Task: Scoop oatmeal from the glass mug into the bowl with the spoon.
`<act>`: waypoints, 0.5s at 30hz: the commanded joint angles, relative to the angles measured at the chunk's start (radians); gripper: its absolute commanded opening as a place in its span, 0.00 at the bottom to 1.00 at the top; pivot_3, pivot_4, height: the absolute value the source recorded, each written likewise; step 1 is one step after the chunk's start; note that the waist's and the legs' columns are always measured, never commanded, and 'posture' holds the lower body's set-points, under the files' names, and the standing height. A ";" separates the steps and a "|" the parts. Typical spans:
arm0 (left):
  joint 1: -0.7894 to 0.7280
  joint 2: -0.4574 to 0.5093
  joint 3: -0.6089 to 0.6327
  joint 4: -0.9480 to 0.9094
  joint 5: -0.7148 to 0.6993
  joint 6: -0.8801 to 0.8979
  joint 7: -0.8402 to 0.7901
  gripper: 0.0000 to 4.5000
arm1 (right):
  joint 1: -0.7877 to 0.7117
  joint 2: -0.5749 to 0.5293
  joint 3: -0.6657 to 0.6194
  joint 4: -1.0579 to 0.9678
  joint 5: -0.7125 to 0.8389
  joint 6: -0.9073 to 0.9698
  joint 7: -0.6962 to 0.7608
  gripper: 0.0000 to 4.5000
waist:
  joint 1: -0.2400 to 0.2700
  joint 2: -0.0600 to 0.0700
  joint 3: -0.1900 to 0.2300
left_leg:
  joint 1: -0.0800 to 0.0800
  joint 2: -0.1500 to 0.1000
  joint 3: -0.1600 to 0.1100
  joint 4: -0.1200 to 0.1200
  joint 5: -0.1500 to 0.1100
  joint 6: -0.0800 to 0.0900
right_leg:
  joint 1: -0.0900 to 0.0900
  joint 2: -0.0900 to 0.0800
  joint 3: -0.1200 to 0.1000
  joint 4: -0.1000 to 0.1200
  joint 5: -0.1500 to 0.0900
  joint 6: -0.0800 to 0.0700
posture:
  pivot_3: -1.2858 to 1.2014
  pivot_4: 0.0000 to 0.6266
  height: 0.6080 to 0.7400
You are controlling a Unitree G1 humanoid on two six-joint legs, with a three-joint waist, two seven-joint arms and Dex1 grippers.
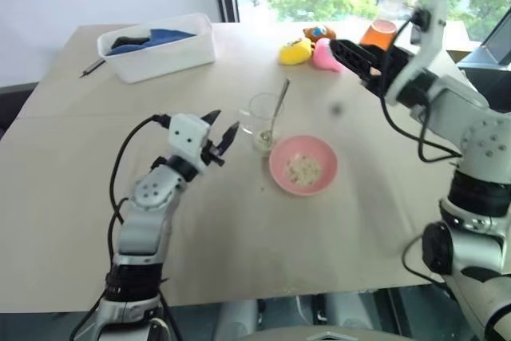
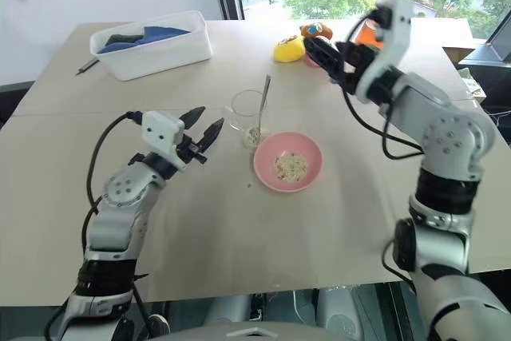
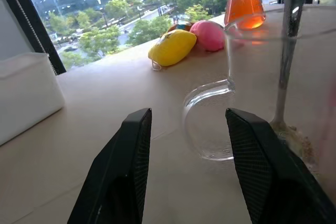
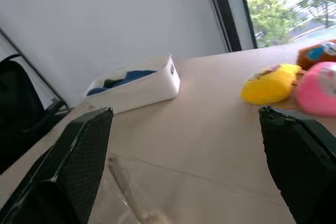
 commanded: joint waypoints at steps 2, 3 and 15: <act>0.097 0.043 0.082 -0.145 -0.103 0.071 -0.032 0.51 | 0.135 -0.130 -0.056 -0.102 -0.011 -0.047 0.131 1.00 | 0.005 0.000 0.000 | 0.000 0.000 -0.001 0.000 0.000 0.000 | 0.000 0.000 0.000 0.000 0.000 0.000 | 0.52 0.24 1.00; 0.145 0.052 0.102 -0.172 -0.130 0.091 -0.045 0.51 | 0.208 -0.168 -0.065 -0.113 -0.038 -0.082 0.187 1.00 | 0.006 0.000 0.000 | 0.001 0.000 -0.003 0.000 0.000 0.000 | 0.000 0.000 0.001 0.000 0.000 0.000 | 0.52 0.24 1.00; 0.636 0.037 0.132 -0.176 -0.131 0.008 -0.135 0.51 | 0.872 -0.265 -0.036 0.161 -0.416 -0.757 0.793 1.00 | 0.009 0.001 0.000 | 0.016 0.000 -0.002 0.001 -0.005 0.009 | 0.013 0.002 0.005 -0.002 0.000 0.000 | 0.52 0.24 1.00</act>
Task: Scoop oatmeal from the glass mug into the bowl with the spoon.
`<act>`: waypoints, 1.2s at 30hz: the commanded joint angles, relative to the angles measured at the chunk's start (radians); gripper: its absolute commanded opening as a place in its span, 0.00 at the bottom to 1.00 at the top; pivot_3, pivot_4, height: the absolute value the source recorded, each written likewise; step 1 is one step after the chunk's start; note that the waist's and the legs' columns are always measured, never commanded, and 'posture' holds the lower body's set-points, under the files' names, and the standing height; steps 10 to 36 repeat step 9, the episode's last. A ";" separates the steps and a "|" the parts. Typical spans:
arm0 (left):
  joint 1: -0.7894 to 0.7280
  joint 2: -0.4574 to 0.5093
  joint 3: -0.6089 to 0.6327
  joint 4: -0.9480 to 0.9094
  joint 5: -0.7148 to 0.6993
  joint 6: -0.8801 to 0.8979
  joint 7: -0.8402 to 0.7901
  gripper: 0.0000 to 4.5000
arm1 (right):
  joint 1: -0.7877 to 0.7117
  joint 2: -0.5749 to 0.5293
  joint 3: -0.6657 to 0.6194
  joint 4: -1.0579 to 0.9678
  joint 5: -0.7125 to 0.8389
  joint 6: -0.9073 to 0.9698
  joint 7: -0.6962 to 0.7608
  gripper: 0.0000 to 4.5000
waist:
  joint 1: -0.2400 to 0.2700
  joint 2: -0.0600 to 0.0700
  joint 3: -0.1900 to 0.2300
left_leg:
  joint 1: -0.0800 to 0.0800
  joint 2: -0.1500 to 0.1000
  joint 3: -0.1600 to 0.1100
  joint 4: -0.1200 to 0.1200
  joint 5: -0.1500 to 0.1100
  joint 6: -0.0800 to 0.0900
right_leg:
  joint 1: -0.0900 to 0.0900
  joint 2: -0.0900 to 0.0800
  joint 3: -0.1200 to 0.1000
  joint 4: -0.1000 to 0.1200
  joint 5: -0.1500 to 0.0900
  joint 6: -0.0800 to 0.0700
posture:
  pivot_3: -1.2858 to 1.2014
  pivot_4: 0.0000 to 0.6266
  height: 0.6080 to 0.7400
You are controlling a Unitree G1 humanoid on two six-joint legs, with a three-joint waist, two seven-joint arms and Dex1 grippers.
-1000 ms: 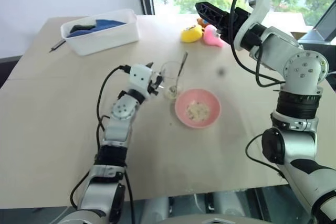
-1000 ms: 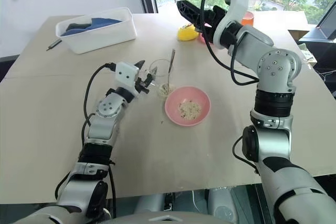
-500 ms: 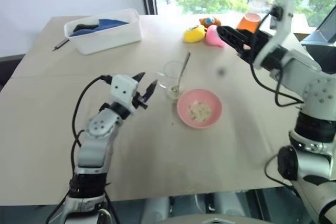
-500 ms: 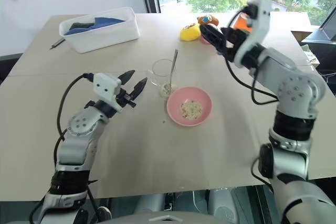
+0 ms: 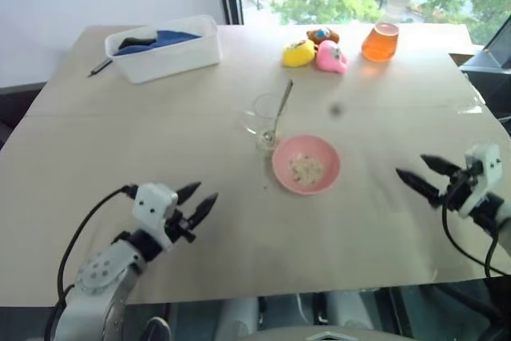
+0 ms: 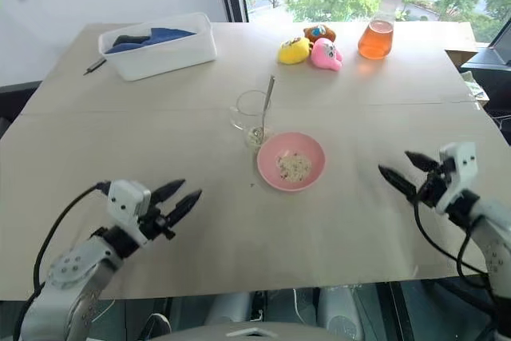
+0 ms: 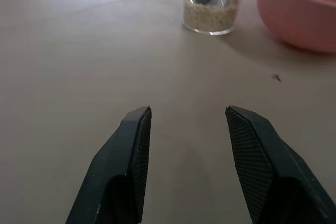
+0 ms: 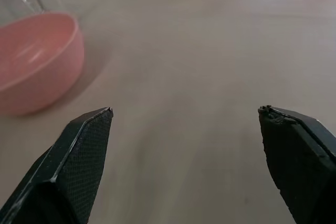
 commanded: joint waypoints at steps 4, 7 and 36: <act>0.095 -0.042 -0.039 0.007 0.054 -0.094 0.004 0.51 | 0.038 -0.012 0.031 0.198 -0.121 -0.273 0.195 1.00 | 0.001 0.001 0.000 | 0.006 0.000 0.000 0.000 -0.001 0.001 | 0.006 0.000 0.002 -0.001 0.000 -0.001 | 0.52 0.24 1.00; 0.087 -0.049 -0.052 0.031 0.077 -0.118 0.016 0.51 | 0.011 -0.022 0.046 0.256 -0.148 -0.343 0.244 1.00 | 0.002 0.003 -0.002 | 0.006 -0.001 0.001 0.000 -0.001 0.001 | 0.006 0.001 0.004 0.000 0.000 0.000 | 0.52 0.24 1.00; 0.083 -0.051 -0.060 0.043 0.087 -0.132 0.016 0.51 | -0.016 -0.021 0.048 0.287 -0.160 -0.364 0.245 1.00 | 0.002 0.003 -0.002 | 0.006 -0.001 0.001 0.000 -0.001 0.001 | 0.006 0.001 0.004 0.000 0.000 0.000 | 0.52 0.24 1.00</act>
